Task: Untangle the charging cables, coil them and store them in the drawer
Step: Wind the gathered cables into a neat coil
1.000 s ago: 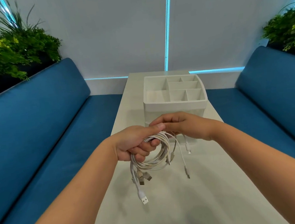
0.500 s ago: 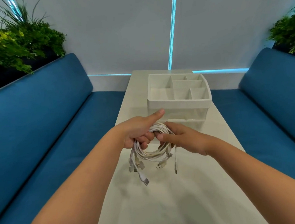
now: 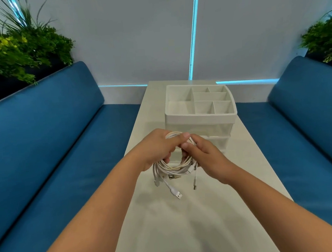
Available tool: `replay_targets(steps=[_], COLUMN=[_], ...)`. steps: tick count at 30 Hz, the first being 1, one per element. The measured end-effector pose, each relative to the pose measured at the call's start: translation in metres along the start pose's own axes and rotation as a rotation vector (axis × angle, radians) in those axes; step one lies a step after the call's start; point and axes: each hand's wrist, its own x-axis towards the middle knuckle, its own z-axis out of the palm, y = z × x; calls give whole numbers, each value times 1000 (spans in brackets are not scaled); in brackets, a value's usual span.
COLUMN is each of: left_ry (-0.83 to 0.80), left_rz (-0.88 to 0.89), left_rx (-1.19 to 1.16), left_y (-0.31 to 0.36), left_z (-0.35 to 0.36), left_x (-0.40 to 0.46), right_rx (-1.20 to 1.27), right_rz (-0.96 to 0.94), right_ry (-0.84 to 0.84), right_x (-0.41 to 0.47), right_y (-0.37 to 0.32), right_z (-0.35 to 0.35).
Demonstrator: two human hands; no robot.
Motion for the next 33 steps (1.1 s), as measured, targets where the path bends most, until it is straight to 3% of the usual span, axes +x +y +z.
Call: replay_targets(steps=[4, 9, 13, 16, 19, 27, 33], left_ry=[-46, -18, 14, 36, 52, -45, -14], left_rz=[-19, -60, -51, -29, -8, 25, 48], left_rx=[-163, -389, -484, -542, -575, -478, -511], left_y=[-5, -8, -6, -3, 2, 8, 14], left_z=[-10, -13, -9, -4, 2, -1, 4], left_x=[-6, -9, -10, -11, -13, -23, -21], right_rx=[187, 310, 311, 351, 240, 20, 25], right_rz=[103, 82, 57, 49, -17, -13, -64], right_ry=[-201, -280, -241, -119, -15, -195, -32], right_x=[-4, -6, -4, -4, -6, -11, -8], right_y=[-5, -3, -2, 0, 2, -7, -10], right_z=[-9, -15, -16, -10, -4, -32, -20])
